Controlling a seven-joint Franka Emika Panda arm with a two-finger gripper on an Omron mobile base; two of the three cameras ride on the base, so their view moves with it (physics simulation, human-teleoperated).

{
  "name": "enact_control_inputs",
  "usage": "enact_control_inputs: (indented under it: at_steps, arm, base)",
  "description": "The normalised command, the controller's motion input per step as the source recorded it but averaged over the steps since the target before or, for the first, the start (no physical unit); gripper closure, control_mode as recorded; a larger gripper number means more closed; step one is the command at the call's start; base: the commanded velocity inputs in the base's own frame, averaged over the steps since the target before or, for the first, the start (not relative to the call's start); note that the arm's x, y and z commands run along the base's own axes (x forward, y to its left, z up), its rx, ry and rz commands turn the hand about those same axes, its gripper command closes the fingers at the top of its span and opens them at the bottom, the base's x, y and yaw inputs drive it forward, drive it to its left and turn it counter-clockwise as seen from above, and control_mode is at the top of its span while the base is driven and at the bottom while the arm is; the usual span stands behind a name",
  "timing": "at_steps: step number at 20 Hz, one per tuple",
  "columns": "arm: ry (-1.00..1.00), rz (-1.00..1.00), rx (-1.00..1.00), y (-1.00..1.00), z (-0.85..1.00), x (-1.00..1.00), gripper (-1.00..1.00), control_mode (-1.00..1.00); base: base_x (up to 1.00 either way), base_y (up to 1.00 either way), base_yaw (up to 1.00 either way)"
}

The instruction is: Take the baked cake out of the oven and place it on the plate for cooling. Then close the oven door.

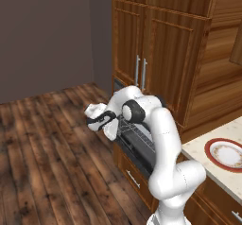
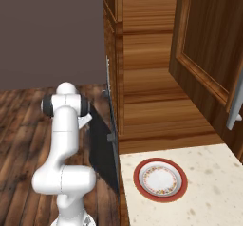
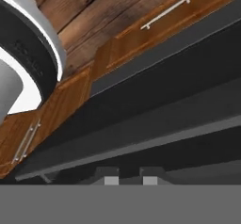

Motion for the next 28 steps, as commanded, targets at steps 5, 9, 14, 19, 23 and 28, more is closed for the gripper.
enact_control_inputs:
  at_steps: [5, 9, 14, 19, 23, 28]
  arm:
    - [0.35, 0.0, 0.0, 0.73, -1.0, -0.38, 1.0, -1.0]
    - [0.33, 0.0, 0.0, 0.66, -1.0, -0.33, 1.0, -1.0]
    - [0.24, 0.0, 0.0, 0.49, -1.0, -0.36, 1.0, -1.0]
    - [-0.06, 0.0, 0.03, 0.05, -0.23, -0.81, 1.0, -1.0]
    - [-0.36, 0.0, 0.17, -0.22, 0.95, -0.98, 1.0, -1.0]
    - [-0.25, 0.0, 0.12, -0.36, 1.0, -0.6, 1.0, -1.0]
  base:
    - [0.0, 0.0, 0.0]
    - [0.0, 0.0, 0.0]
    - [0.0, 0.0, 0.0]
    - [0.0, 0.0, 0.0]
    - [0.0, 0.0, 0.0]
    - [0.0, 0.0, 0.0]
